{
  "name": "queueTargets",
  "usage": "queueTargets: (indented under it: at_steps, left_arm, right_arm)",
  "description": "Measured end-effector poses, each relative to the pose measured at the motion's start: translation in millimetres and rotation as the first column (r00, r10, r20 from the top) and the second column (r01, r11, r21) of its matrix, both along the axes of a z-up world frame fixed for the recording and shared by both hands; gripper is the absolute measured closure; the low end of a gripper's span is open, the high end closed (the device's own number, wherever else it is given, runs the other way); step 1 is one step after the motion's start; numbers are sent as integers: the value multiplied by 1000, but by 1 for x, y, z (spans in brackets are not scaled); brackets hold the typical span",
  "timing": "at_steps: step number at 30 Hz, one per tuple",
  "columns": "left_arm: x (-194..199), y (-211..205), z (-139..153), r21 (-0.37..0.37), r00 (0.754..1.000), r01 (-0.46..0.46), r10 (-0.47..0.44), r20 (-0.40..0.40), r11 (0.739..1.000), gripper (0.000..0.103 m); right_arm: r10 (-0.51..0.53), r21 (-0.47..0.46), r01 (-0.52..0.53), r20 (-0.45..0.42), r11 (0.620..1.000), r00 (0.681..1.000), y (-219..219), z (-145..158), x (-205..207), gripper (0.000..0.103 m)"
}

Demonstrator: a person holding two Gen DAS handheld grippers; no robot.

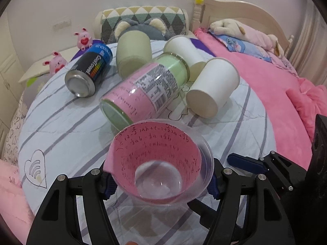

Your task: Flip cup upright

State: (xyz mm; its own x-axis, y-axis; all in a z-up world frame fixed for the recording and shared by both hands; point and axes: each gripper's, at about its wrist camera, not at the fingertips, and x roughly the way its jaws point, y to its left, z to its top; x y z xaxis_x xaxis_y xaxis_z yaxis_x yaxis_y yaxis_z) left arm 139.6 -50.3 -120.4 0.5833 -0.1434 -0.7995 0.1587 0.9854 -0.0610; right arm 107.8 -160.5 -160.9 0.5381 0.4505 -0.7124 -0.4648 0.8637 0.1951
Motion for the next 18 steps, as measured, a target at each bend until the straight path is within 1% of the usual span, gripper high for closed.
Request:
queueTargets:
  at_steps: [8,13,14,16,17,18]
  left_arm:
    - [-5,2,-2,3,1000,0,0,6,1000,34]
    - [-7,5,-6,-8,1000,3,-3,-3,1000,33]
    - [-7,5,-7,-10,1000,3,-3,-6,1000,31]
    - [-8,6,-7,-8,1000,0,0,-14,1000,24]
    - [-9,6,-8,-1,1000,-3,3,-15,1000,15]
    - [-9,7,-7,4,1000,-7,7,-13,1000,8]
  right_arm:
    - [5,-15,-5,-1,1000,1000,3,1,-2,22]
    - [5,-31,-5,-2,1000,1000,5,1,-4,22]
    - [6,-33,-6,-4,999,1000,6,1,-4,22]
    - [4,-39,-5,-3,999,1000,7,1,-6,22]
    - [5,-41,-5,-2,999,1000,8,1,-7,22]
    - [5,-41,-5,-1,999,1000,8,1,-7,22]
